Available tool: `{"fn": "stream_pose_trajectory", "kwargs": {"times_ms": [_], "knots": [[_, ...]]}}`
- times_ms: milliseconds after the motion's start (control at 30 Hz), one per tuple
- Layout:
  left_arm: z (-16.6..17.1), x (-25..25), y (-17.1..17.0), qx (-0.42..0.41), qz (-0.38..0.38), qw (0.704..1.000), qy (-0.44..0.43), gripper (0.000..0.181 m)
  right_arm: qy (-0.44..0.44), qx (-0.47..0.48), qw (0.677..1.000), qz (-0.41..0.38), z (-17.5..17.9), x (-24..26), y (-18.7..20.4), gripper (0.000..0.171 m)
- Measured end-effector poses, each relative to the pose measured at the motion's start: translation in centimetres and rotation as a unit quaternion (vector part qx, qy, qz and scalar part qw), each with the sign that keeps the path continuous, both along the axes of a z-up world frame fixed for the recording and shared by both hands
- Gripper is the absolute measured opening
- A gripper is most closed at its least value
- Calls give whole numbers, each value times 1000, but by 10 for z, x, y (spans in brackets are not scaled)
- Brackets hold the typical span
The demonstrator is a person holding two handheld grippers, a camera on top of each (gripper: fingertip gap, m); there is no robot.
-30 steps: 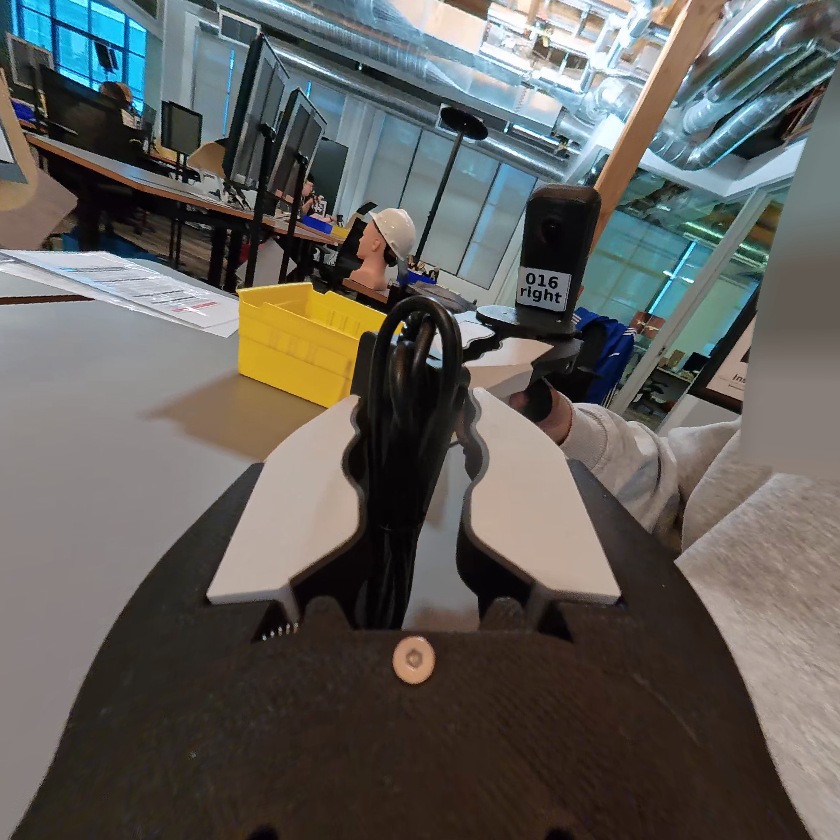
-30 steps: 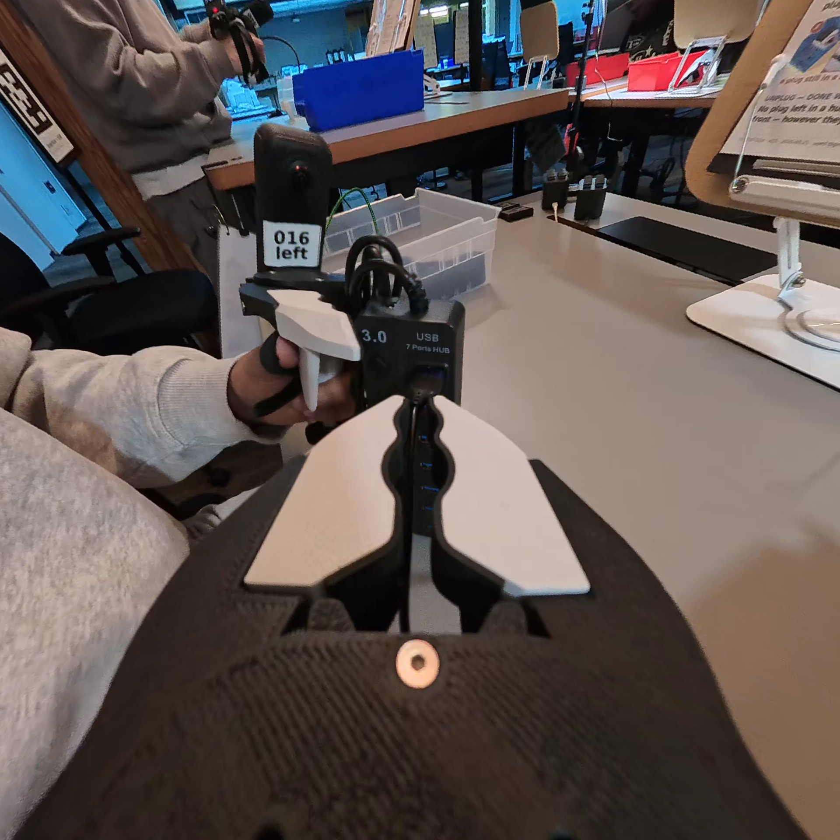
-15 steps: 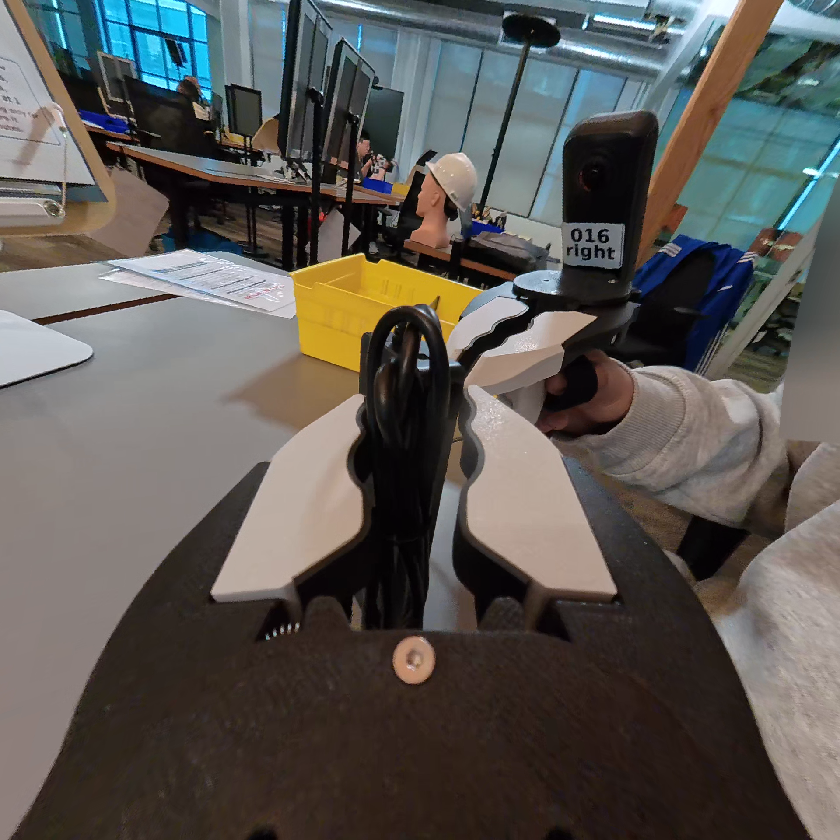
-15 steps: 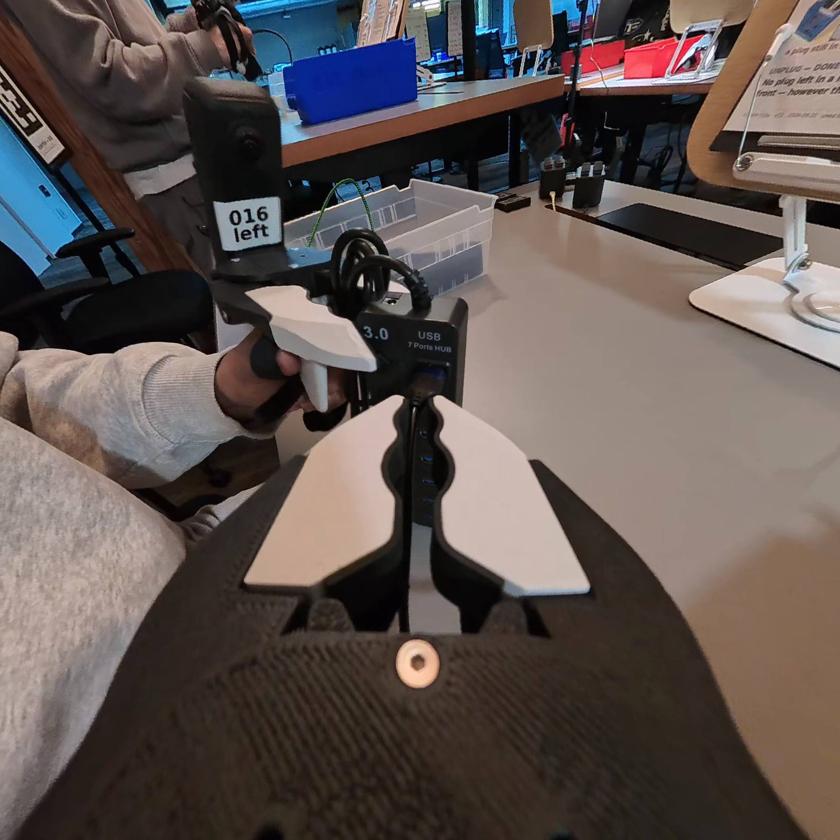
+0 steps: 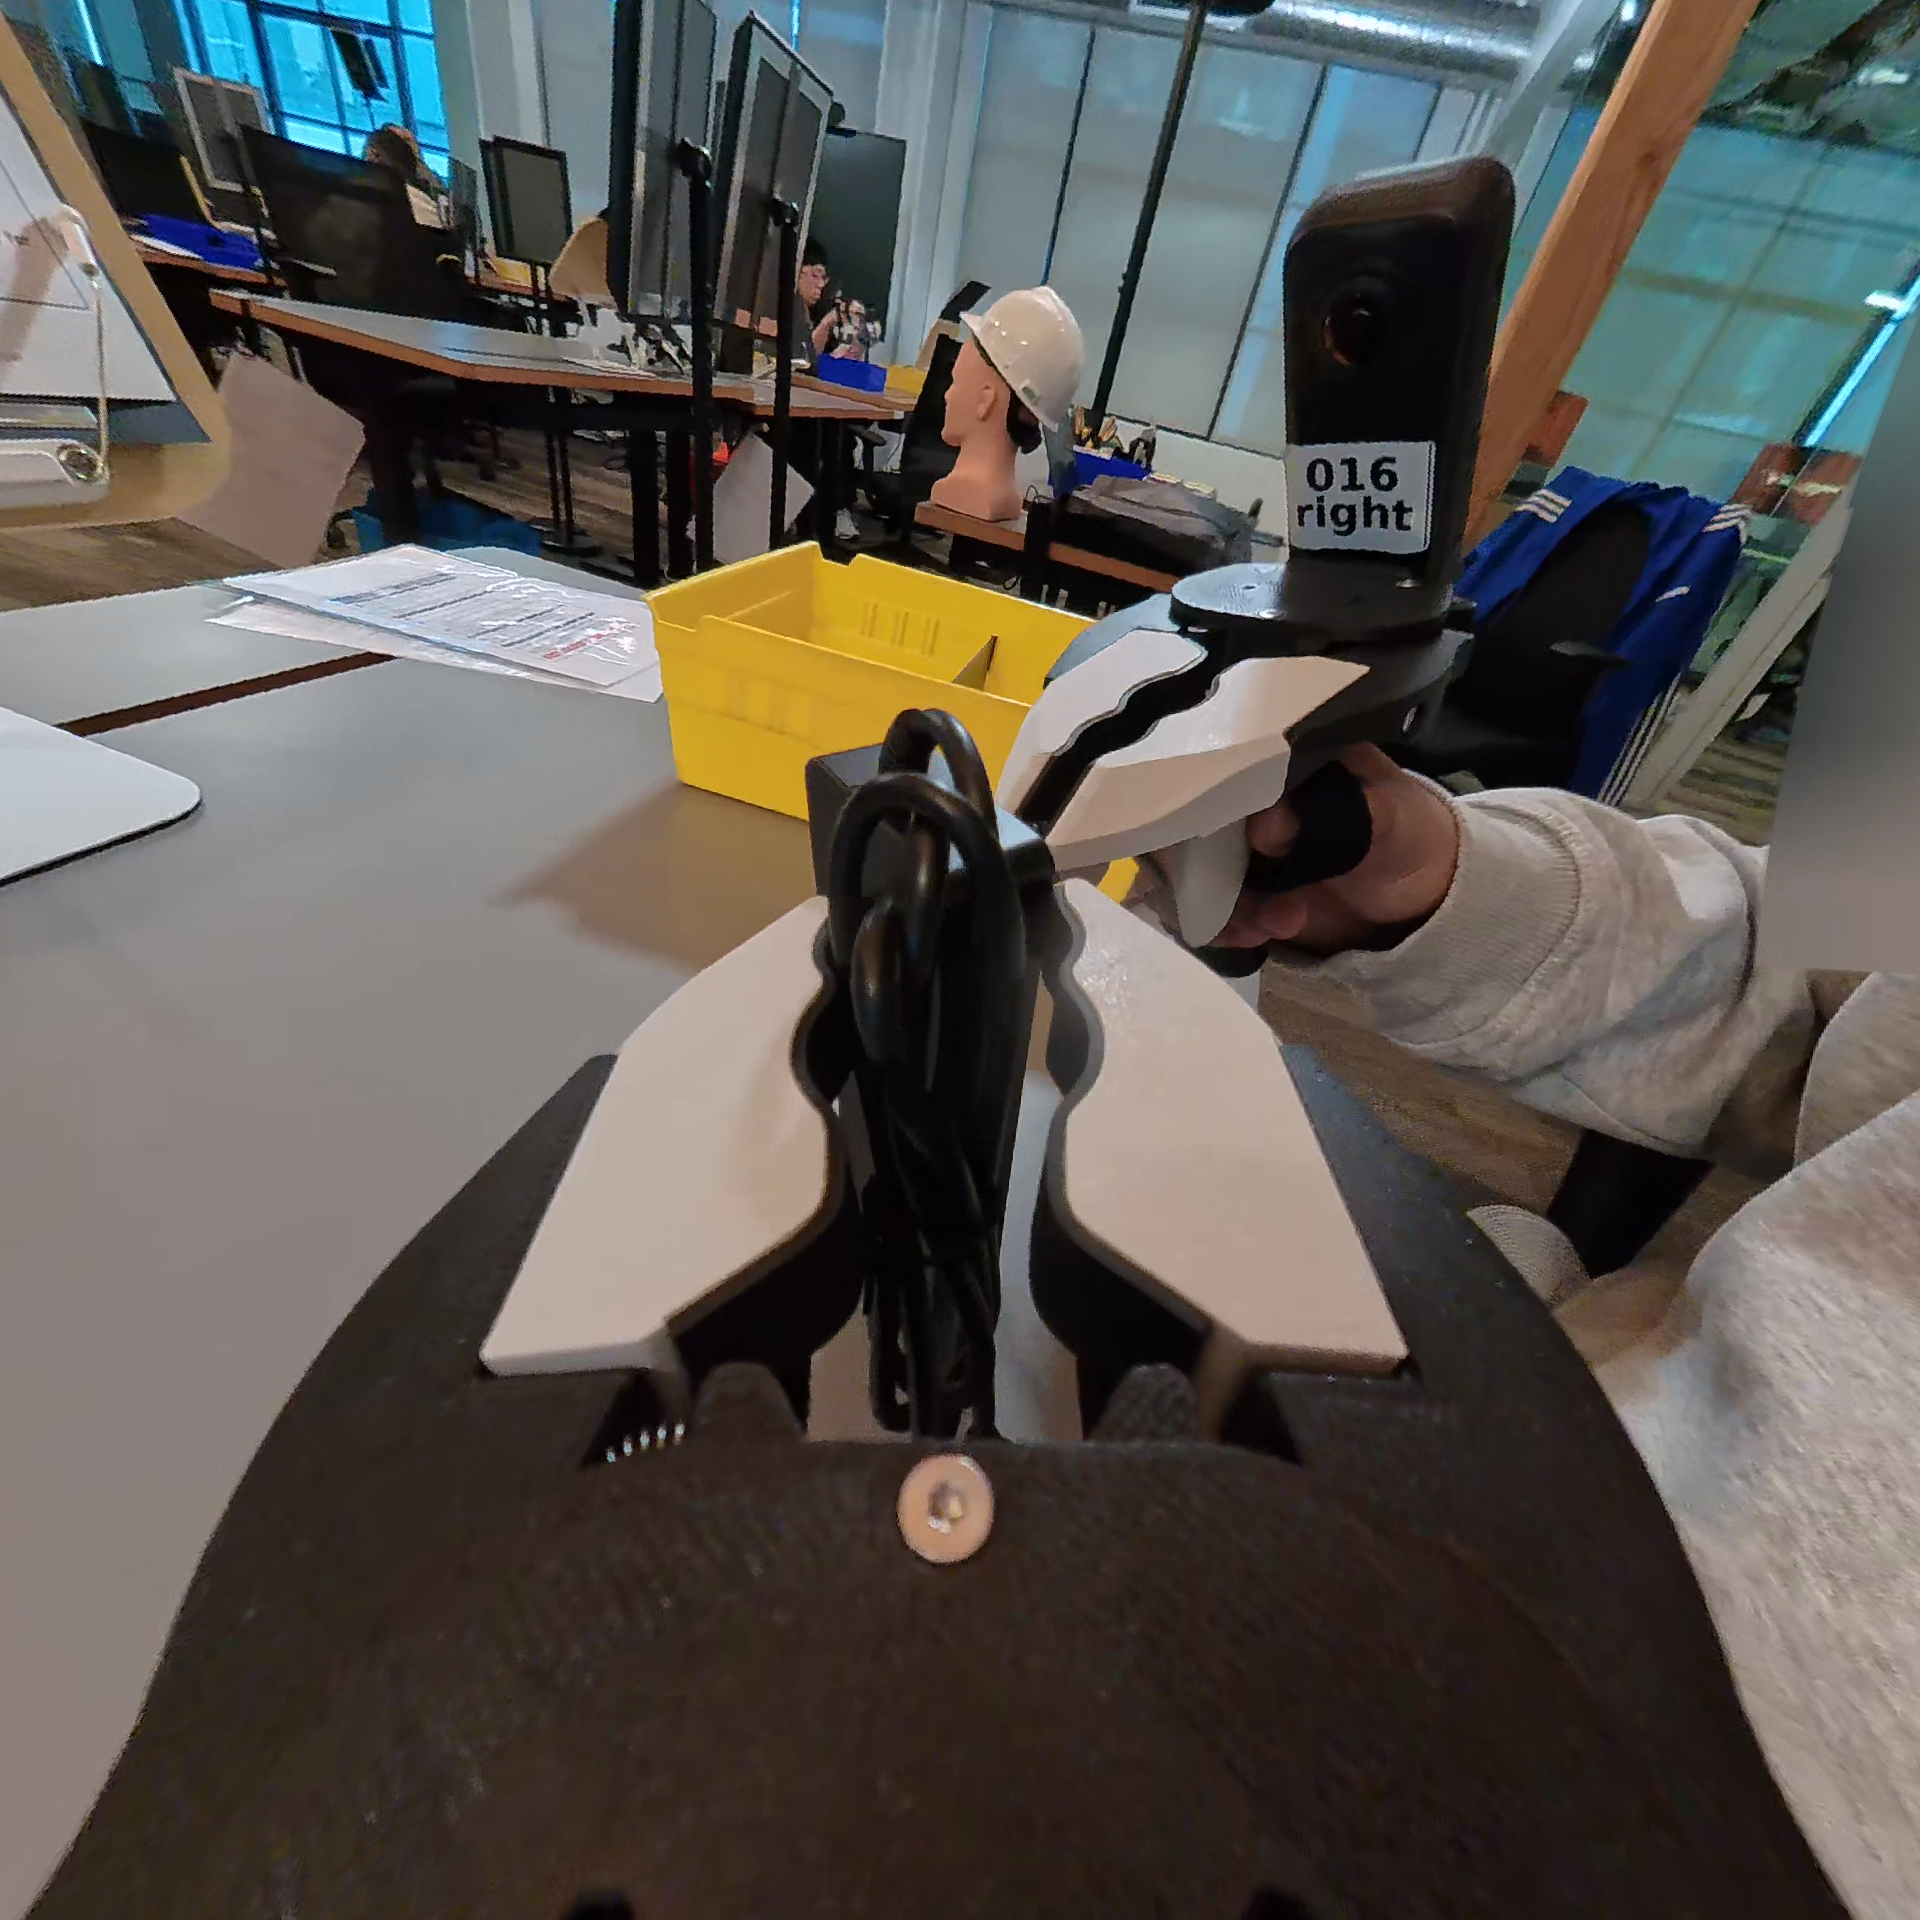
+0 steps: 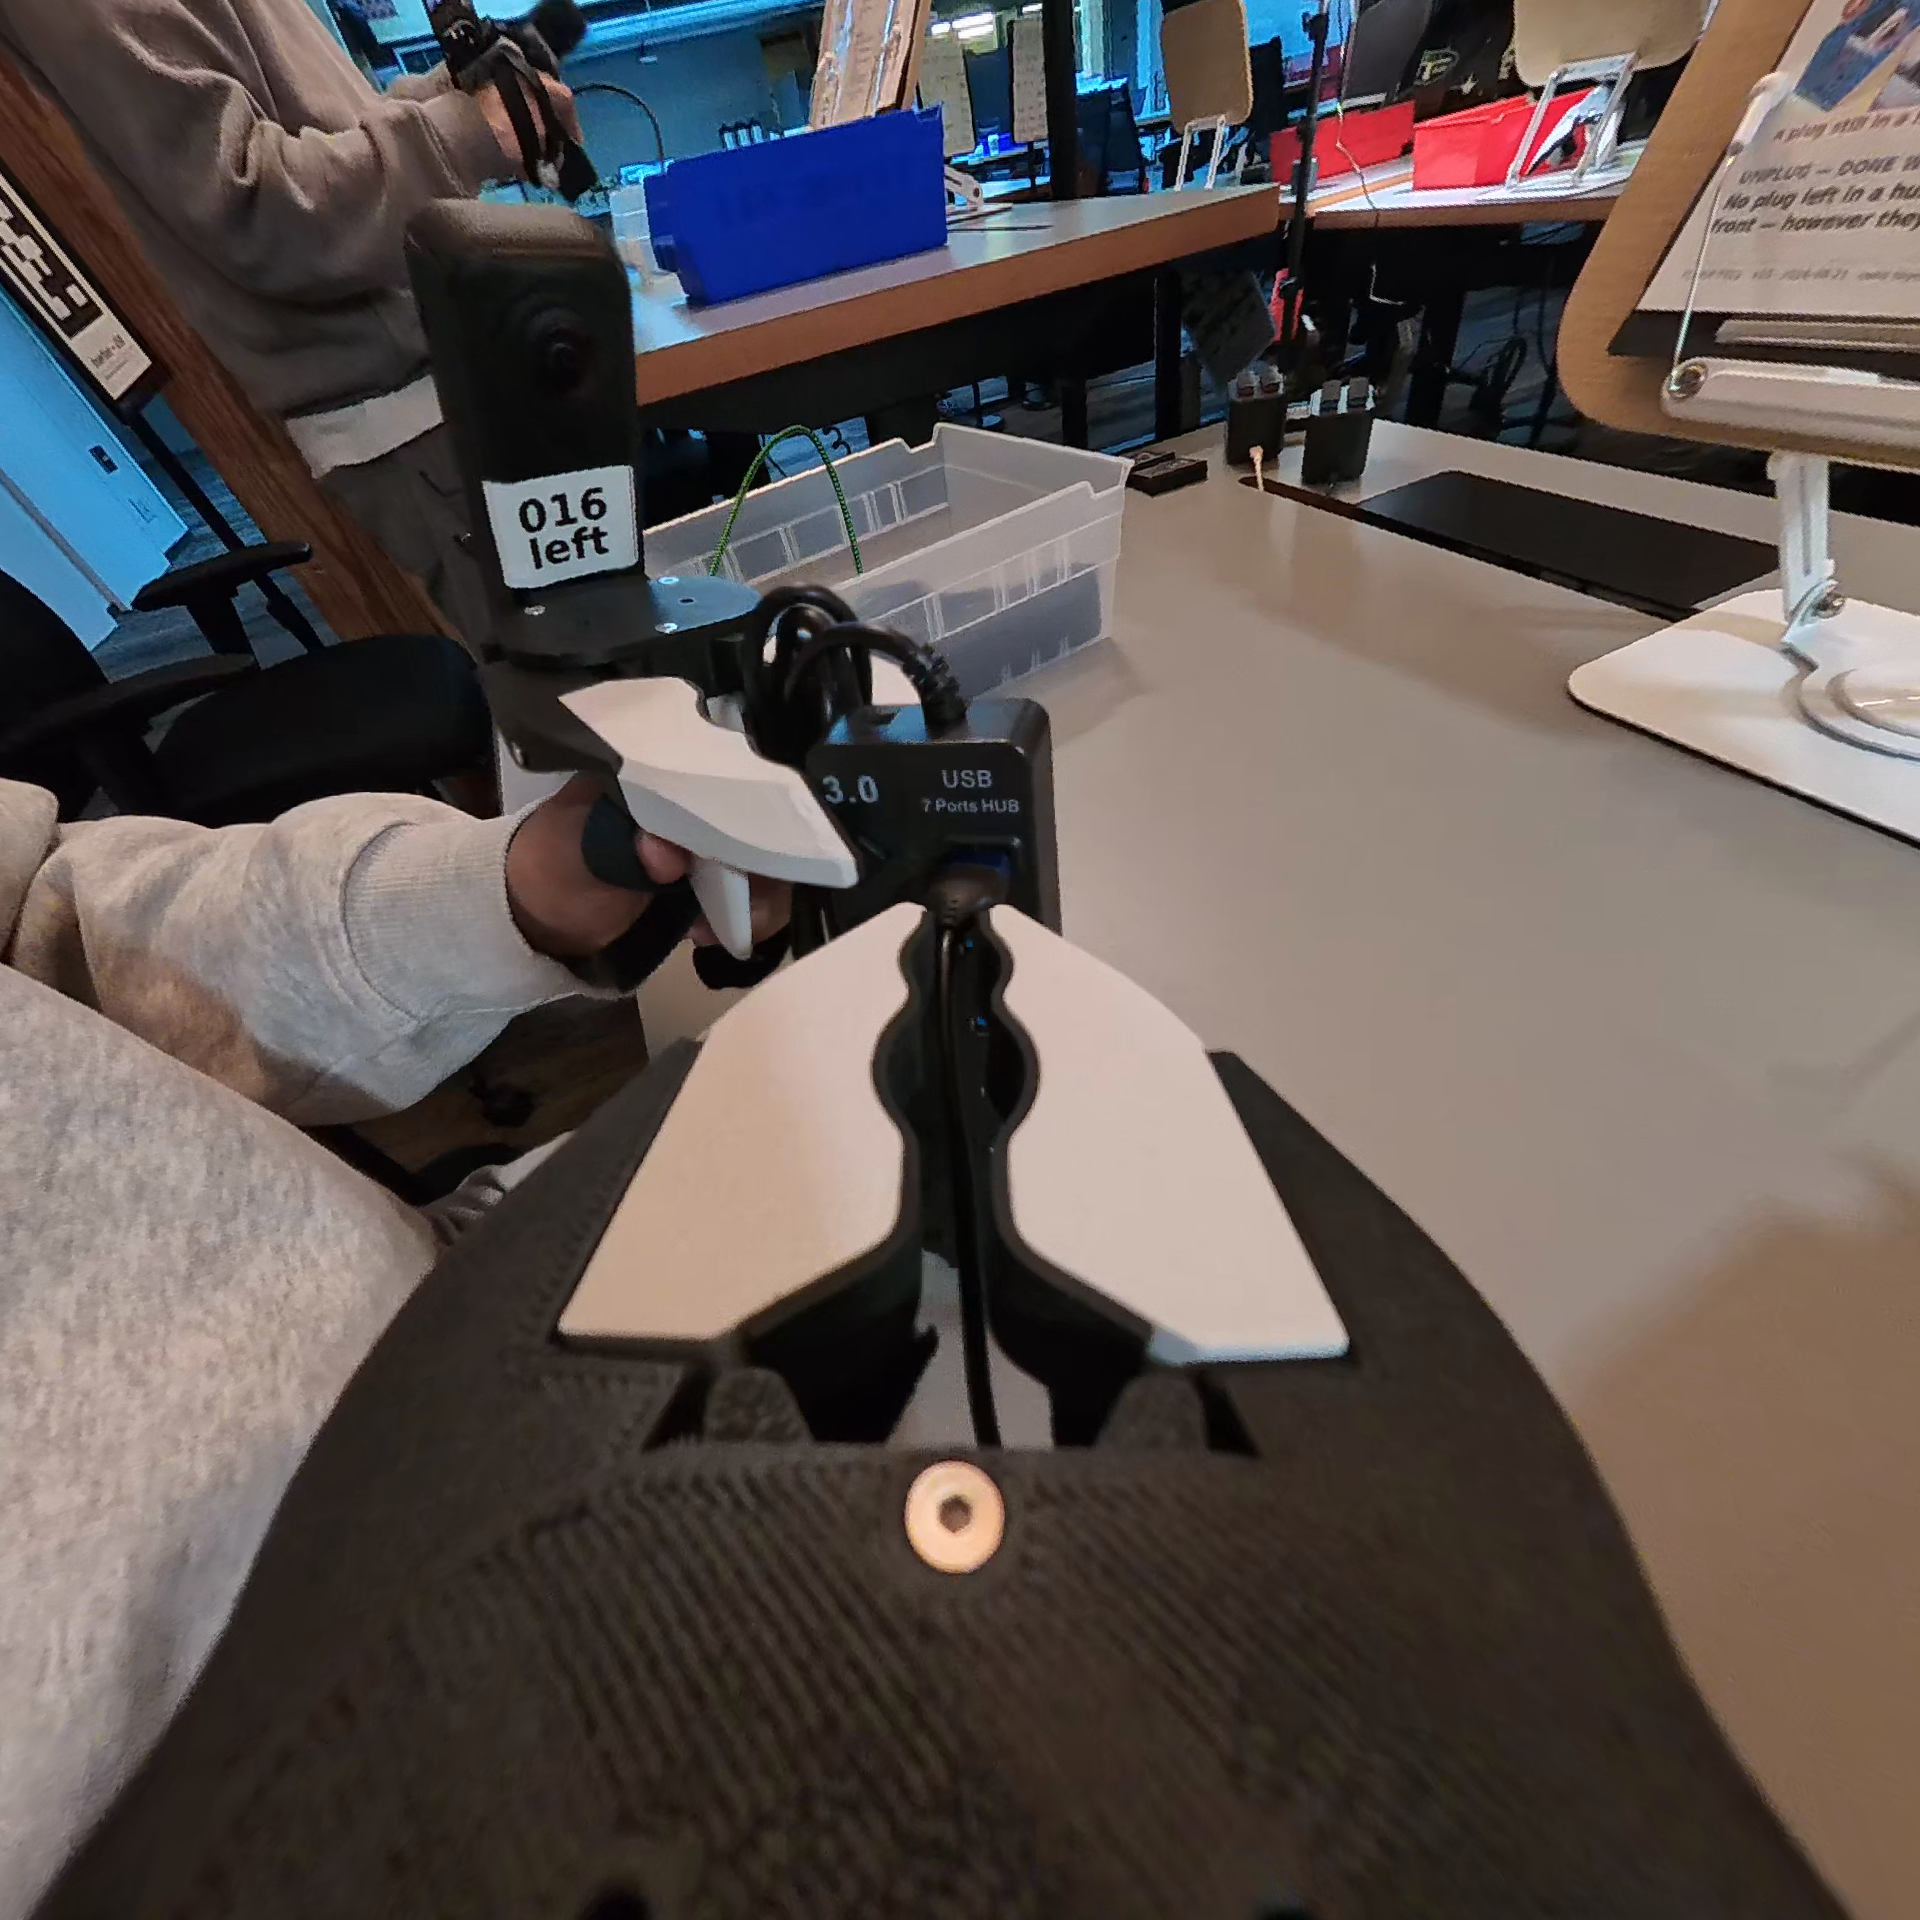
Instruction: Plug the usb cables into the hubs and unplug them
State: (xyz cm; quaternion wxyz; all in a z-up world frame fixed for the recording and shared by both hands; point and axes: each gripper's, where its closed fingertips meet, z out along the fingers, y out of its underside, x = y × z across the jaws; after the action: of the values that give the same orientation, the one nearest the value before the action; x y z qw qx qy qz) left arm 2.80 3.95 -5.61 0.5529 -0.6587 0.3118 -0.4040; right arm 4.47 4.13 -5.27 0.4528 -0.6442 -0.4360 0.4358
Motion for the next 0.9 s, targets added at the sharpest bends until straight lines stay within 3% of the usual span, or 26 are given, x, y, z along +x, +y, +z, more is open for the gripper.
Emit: {"fn": "stream_pose_trajectory", "kwargs": {"times_ms": [300,400,500,600,700,900], "knots": [[2,1,0,-10,-5,1000,-25,36,6,19,1000,-8,3,0,0,7],[10,1,-2,-11,-22,997,-78,39,46,-6,999,-1,12,1,1,6],[21,4,-12,-10,-72,989,-130,52,114,-67,991,25,25,4,-1,6],[21,10,-14,-11,-84,986,-140,91,170,-112,977,65,37,7,-7,6],[15,15,-15,-9,-88,987,-132,109,199,-136,967,77,43,9,-8,6],[-3,24,-16,0,-84,993,-82,115,273,-205,934,102,55,13,-6,6]]}}
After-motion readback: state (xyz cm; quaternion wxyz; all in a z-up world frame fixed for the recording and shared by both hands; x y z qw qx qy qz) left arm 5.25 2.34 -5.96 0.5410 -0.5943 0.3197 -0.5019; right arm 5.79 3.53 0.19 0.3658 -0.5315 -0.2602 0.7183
